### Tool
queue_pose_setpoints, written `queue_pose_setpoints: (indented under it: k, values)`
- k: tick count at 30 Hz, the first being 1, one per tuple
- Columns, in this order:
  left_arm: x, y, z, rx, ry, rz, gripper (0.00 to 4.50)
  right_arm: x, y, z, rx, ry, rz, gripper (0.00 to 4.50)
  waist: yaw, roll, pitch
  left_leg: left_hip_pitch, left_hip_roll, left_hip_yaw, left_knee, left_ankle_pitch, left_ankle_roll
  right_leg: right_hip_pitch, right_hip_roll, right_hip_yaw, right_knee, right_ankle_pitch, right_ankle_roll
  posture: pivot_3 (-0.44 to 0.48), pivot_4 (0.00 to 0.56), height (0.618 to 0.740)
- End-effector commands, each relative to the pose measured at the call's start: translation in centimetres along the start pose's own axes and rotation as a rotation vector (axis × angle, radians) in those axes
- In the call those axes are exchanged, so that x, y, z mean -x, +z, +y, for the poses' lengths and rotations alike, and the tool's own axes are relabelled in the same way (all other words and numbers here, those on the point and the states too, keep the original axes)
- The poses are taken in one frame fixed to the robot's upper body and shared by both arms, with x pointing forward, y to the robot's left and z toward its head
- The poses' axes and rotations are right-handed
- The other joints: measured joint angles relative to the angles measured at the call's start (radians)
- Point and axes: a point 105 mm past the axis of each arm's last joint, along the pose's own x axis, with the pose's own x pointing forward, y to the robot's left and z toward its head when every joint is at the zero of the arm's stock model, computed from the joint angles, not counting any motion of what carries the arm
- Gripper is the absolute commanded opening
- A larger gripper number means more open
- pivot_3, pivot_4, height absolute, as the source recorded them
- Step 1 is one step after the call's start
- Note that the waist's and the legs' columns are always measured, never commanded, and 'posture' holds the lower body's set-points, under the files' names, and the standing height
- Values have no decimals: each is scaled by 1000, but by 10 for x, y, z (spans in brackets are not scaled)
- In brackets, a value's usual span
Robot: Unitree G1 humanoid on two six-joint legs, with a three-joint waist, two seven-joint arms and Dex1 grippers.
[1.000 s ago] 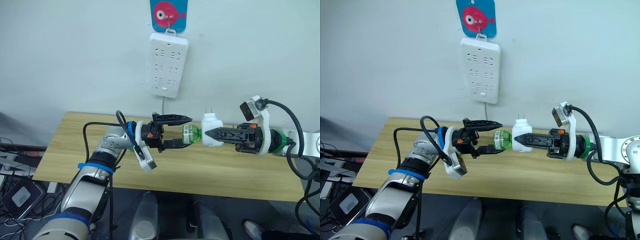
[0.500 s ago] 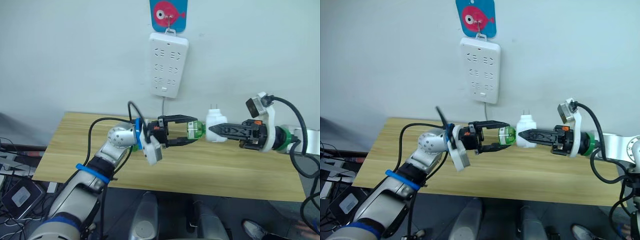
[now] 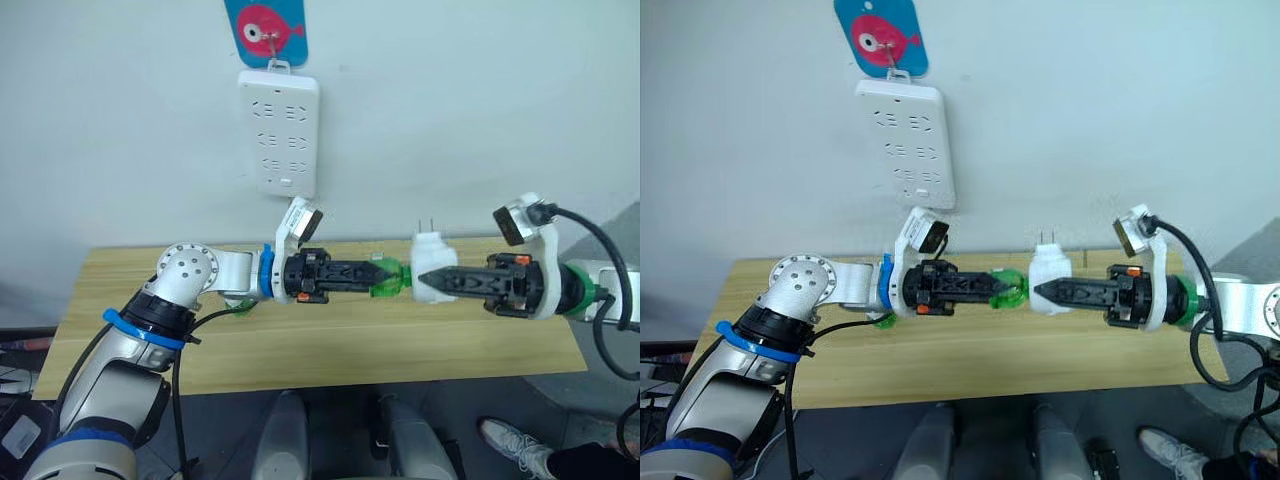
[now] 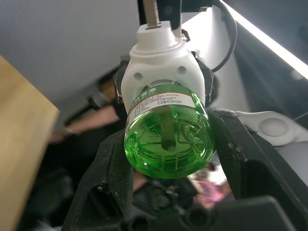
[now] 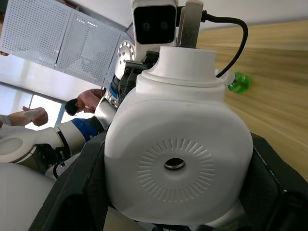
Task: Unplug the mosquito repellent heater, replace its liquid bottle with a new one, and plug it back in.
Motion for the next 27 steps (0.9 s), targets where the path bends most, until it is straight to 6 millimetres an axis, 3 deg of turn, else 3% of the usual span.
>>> queue_pose_setpoints:
  k: [1, 6, 13, 15, 18, 20, 27]
  values:
    - [11, 6, -8, -26, 3, -25, 2256, 5, 10, 4, 50, -45, -54, 3079, 0, 0, 0, 0, 0, 0, 0, 0, 0, 0, 0, 0, 0, 0, 0, 263, 270, 740]
    - [24, 10, -4, -39, 58, -56, 2256, 14, 17, 2, 54, -82, -104, 3079, 4, 0, 0, 0, -1, 0, 0, 0, 0, 0, 0, 1, 0, 0, 0, 268, 271, 740]
    - [40, 7, 2, -63, 140, -53, 2256, 45, 10, -37, -56, -333, -112, 3079, 5, 0, 0, -1, -1, 1, 0, 0, 0, 0, -1, 1, -1, 0, 0, 291, 276, 740]
    - [41, 4, 4, -71, 153, -43, 2256, 56, -4, -64, -51, -496, -47, 3079, 5, 0, 0, -1, -1, 1, 0, 0, 0, 0, -1, 1, -1, 0, 0, 297, 274, 740]
    - [37, -1, 1, -84, 135, -26, 2256, 85, -27, -121, 0, -864, 69, 3079, 6, 0, 0, 0, -1, 1, 0, 0, 0, 0, -1, 2, -1, 0, 0, 305, 275, 740]
    - [35, -3, 2, -95, 143, -22, 2256, 100, -35, -141, 59, -992, 130, 3079, 6, 0, 0, -1, -1, 2, 0, 0, 0, -1, -1, 2, -1, 0, 0, 311, 273, 740]
    - [34, -11, 3, -109, 150, -2, 2256, 115, -57, -189, 89, -1121, 257, 3079, 4, 0, 1, 0, -2, 5, 0, 0, 0, -3, -1, 6, -1, 0, 0, 324, 279, 740]
